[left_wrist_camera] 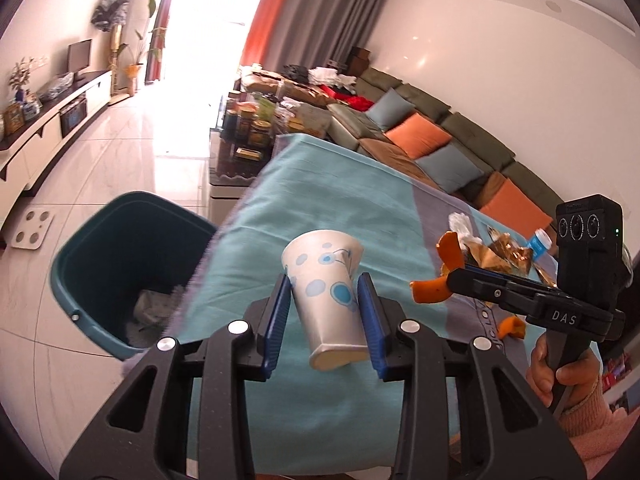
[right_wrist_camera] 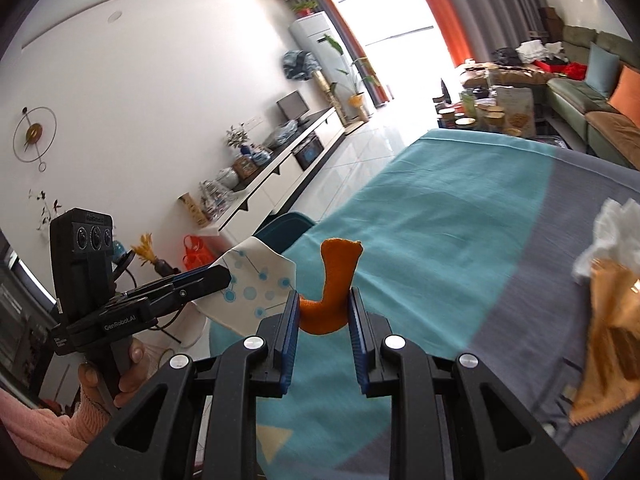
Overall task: Collect trash
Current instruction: 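Carry the dotted cup and orange peel over the teal bin beside the bed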
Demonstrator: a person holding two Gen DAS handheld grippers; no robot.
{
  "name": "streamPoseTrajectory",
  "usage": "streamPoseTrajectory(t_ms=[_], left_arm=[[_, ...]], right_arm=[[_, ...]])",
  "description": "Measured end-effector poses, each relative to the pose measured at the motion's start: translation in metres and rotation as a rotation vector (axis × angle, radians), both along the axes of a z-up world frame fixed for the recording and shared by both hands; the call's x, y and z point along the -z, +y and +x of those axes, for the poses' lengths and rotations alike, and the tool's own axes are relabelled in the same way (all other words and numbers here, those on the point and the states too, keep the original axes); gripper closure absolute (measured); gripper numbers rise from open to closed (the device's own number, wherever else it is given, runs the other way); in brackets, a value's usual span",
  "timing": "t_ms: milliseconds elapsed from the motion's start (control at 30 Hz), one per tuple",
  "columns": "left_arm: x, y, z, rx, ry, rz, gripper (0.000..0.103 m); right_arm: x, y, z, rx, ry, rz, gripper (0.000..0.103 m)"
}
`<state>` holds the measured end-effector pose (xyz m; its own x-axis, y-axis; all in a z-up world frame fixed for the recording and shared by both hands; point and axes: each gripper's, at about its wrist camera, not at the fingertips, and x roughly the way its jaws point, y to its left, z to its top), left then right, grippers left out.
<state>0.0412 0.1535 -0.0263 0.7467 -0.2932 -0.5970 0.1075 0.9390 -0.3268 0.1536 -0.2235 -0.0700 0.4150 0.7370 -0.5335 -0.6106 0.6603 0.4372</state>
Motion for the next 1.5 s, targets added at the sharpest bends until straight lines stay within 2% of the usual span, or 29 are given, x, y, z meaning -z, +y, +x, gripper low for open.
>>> streamPoseTrajectory(t_ms=[467, 900, 1233, 1500], left_arm=[[-0.017, 0.059, -0.016, -0.129, -0.032, 0.012, 0.070], [-0.025, 0.104, -0.021, -0.223, -0.043, 0.041, 0.070], [-0.018, 0.132, -0.012, -0.275, -0.009, 0.052, 0.070], [0.001, 0.140, 0.010, -0.294, 0.036, 0.062, 0.070]], right_arm=[[-0.003, 0.062, 0.012, -0.114, -0.001, -0.023, 0.081], [-0.003, 0.107, 0.030, -0.166, 0.009, -0.046, 0.081], [-0.003, 0.148, 0.044, -0.200, 0.008, -0.093, 0.080], [0.004, 0.179, 0.056, -0.205, 0.022, -0.142, 0.080]])
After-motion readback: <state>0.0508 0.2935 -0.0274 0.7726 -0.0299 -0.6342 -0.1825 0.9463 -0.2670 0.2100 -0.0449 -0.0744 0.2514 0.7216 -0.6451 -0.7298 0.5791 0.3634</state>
